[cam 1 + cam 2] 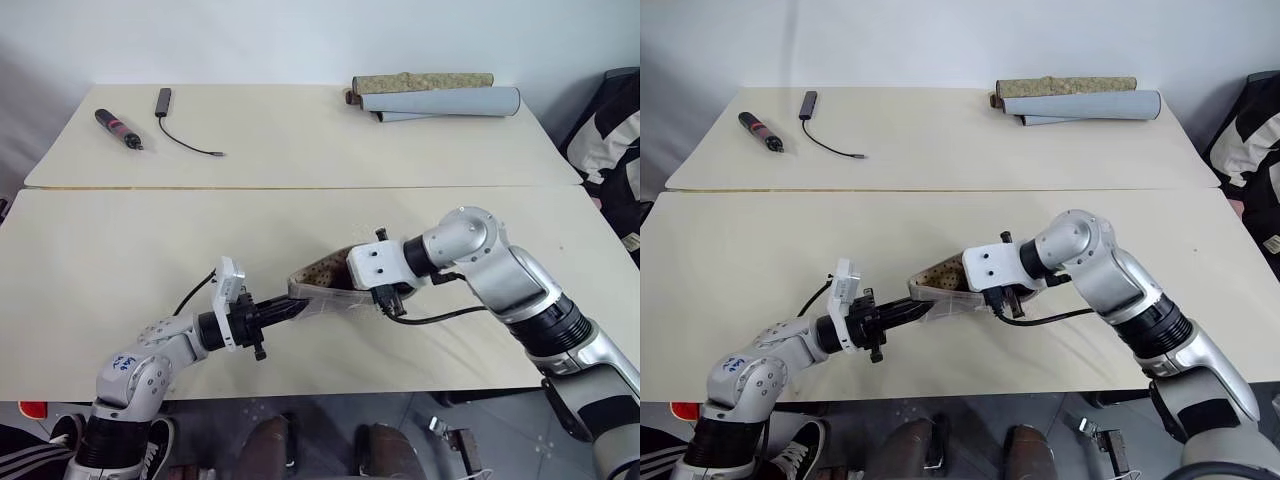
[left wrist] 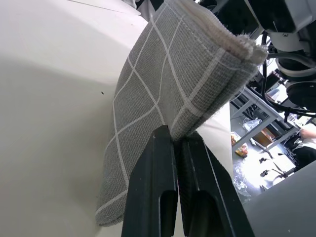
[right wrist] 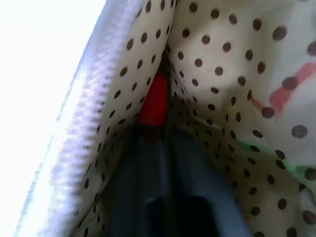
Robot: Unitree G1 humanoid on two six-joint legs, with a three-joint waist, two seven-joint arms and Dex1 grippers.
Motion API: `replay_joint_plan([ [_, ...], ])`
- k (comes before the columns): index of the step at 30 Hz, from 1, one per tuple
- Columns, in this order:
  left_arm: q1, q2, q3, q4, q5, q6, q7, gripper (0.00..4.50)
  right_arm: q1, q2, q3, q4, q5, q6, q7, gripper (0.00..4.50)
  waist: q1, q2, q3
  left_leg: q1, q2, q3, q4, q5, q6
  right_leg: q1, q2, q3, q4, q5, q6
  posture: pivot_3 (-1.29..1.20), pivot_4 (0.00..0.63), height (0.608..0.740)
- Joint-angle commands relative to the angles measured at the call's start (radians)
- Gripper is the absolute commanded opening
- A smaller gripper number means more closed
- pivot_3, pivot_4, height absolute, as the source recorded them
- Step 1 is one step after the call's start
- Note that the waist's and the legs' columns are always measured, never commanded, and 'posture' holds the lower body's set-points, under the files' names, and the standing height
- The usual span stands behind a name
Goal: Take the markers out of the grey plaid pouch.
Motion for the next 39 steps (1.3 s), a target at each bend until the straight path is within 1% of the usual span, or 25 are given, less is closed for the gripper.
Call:
replay_joint_plan([
  [1, -0.001, -0.004, 0.009, -0.017, 0.001, -0.007, 0.002, 0.00, -0.024, -0.021, 0.018, 0.009, -0.064, -0.050, -0.014, 1.54, 0.000, 0.000, 0.000, 0.000, 0.000, 0.000, 0.000, 0.000, 0.000, 0.000, 0.000, 0.000, 0.000, 0.000, 0.000, 0.00, 0.150, 0.740],
  [2, -0.002, -0.004, 0.006, -0.017, 0.005, -0.010, 0.002, 0.00, -0.023, -0.019, 0.018, 0.010, -0.063, -0.049, -0.010, 1.88, 0.000, 0.000, 0.000, 0.000, 0.000, 0.000, 0.000, 0.000, 0.000, 0.000, 0.000, 0.000, 0.000, 0.000, 0.000, 0.00, 0.150, 0.740],
  [11, -0.002, -0.010, 0.010, -0.028, -0.001, -0.008, 0.011, 0.00, -0.008, -0.017, 0.041, 0.038, -0.111, -0.070, 0.002, 1.88, 0.000, 0.000, 0.000, 0.000, 0.000, 0.000, 0.000, 0.000, 0.000, 0.000, 0.000, 0.000, 0.000, 0.000, 0.000, 0.00, 0.150, 0.740],
  [17, 0.003, -0.015, 0.005, -0.040, -0.003, -0.006, 0.020, 0.00, -0.008, -0.010, 0.064, 0.095, -0.162, -0.108, -0.023, 1.88, 0.000, 0.000, 0.000, 0.000, 0.000, 0.000, 0.000, 0.000, 0.000, 0.000, 0.000, 0.000, 0.000, 0.000, 0.000, 0.00, 0.150, 0.740],
  [21, -0.001, -0.019, 0.002, -0.044, -0.006, -0.005, 0.028, 0.00, -0.011, 0.000, 0.061, 0.116, -0.163, -0.108, -0.023, 1.88, 0.000, 0.000, 0.000, 0.001, 0.000, 0.000, 0.000, 0.000, 0.000, 0.001, 0.000, 0.000, 0.000, 0.000, 0.000, 0.00, 0.150, 0.740],
  [24, 0.000, -0.018, 0.000, -0.046, -0.002, -0.010, 0.029, 0.00, -0.011, 0.006, 0.049, 0.113, -0.145, -0.093, -0.016, 1.25, 0.000, 0.000, 0.000, 0.001, 0.000, 0.000, 0.000, 0.000, 0.000, 0.001, 0.000, 0.000, 0.000, 0.000, 0.000, 0.00, 0.150, 0.740],
  [26, 0.001, -0.017, 0.001, -0.048, -0.001, -0.012, 0.030, 0.00, -0.010, 0.005, 0.040, 0.106, -0.135, -0.098, -0.013, 0.62, 0.000, 0.000, 0.000, 0.001, 0.000, 0.000, 0.000, 0.000, 0.000, 0.001, 0.000, 0.000, 0.000, 0.000, 0.000, 0.00, 0.150, 0.740],
  [27, 0.001, -0.018, 0.003, -0.048, -0.004, -0.010, 0.032, 0.00, -0.005, 0.010, 0.026, 0.091, -0.108, -0.084, -0.005, 0.55, 0.000, 0.000, 0.000, 0.001, 0.000, 0.000, 0.000, 0.000, 0.000, 0.001, 0.000, 0.000, 0.000, 0.000, 0.000, 0.00, 0.150, 0.740],
  [30, 0.002, -0.014, 0.011, -0.039, 0.000, -0.017, 0.030, 0.00, -0.008, 0.028, -0.047, -0.011, 0.017, 0.039, 0.031, 0.55, 0.000, 0.000, 0.000, 0.000, 0.000, 0.000, 0.000, 0.000, 0.000, 0.001, 0.000, 0.000, 0.000, 0.000, 0.000, 0.00, 0.150, 0.740],
  [32, 0.003, -0.011, 0.015, -0.032, 0.006, -0.023, 0.027, 0.00, -0.024, 0.020, -0.071, -0.060, 0.050, 0.094, 0.044, 0.55, 0.000, 0.001, 0.000, 0.000, 0.000, 0.000, 0.000, 0.000, 0.000, 0.000, 0.000, 0.000, -0.001, 0.000, 0.000, 0.00, 0.150, 0.740],
  [37, -0.006, -0.017, 0.025, -0.014, 0.025, -0.044, 0.028, 0.00, -0.022, 0.037, -0.147, -0.077, 0.150, 0.168, 0.021, 0.55, 0.000, 0.001, 0.000, 0.000, 0.000, -0.001, -0.001, -0.001, 0.000, 0.001, -0.001, -0.001, -0.002, 0.000, 0.000, 0.00, 0.150, 0.740],
  [39, -0.008, -0.017, 0.025, -0.011, 0.029, -0.048, 0.026, 0.00, -0.016, 0.039, -0.173, -0.073, 0.180, 0.158, 0.011, 0.55, 0.001, 0.001, 0.000, 0.000, 0.000, -0.001, -0.001, -0.001, 0.000, 0.001, -0.001, -0.001, -0.002, 0.000, 0.000, 0.00, 0.150, 0.740],
])
